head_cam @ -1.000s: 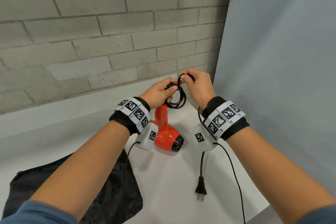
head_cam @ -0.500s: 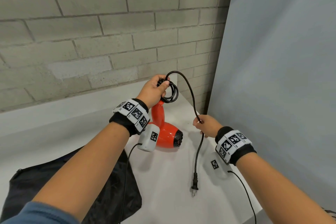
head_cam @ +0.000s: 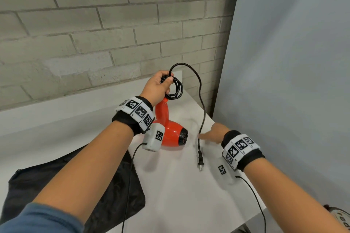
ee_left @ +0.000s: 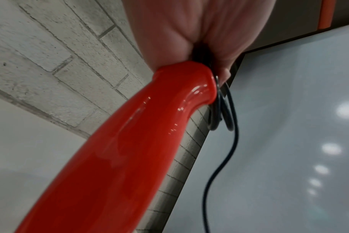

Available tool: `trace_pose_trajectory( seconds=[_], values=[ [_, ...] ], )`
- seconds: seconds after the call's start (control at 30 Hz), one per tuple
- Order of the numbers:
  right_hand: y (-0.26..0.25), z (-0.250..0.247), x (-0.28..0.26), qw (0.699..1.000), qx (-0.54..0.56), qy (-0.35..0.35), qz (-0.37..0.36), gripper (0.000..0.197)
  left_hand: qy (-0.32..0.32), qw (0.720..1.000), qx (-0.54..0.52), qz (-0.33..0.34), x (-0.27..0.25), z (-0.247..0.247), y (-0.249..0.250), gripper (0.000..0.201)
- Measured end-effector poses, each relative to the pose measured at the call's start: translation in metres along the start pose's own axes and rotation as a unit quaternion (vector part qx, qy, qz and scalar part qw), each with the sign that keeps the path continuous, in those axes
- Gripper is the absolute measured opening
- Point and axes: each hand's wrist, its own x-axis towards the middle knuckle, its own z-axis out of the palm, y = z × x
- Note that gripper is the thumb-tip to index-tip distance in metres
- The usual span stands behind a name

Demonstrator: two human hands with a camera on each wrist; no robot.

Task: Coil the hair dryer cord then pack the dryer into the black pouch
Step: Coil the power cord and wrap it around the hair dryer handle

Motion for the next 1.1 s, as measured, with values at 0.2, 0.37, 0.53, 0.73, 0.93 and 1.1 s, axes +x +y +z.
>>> trace_pose_trajectory(
  seconds=[0.2, 0.37, 0.53, 0.73, 0.93, 1.1],
  values=[
    [-0.005, 0.032, 0.003, 0.988, -0.113, -0.104, -0.016, 0.026, -0.007, 1.000, 0.008, -0.005, -0.003, 0.003, 0.005, 0.015],
    [-0.008, 0.022, 0.006, 0.995, -0.058, -0.043, -0.075, 0.007, -0.011, 1.000, 0.016, -0.003, -0.005, 0.003, 0.004, 0.010],
    [-0.029, -0.015, -0.010, 0.855, 0.428, 0.182, -0.228, 0.024, -0.003, 1.000, 0.001, 0.004, -0.005, 0.001, 0.004, 0.012],
    [-0.067, -0.029, -0.028, 0.727, 0.524, 0.241, -0.373, 0.034, 0.002, 0.999, 0.022, 0.025, -0.003, -0.001, 0.000, 0.013],
    [-0.082, -0.020, -0.012, 0.769, 0.424, 0.302, -0.371, 0.026, -0.028, 0.999, 0.002, 0.030, -0.006, 0.000, 0.001, 0.015],
    [-0.093, -0.011, -0.003, 0.799, 0.331, 0.354, -0.356, 0.016, -0.051, 0.998, -0.007, 0.029, -0.008, 0.004, 0.004, 0.015]
  ],
)
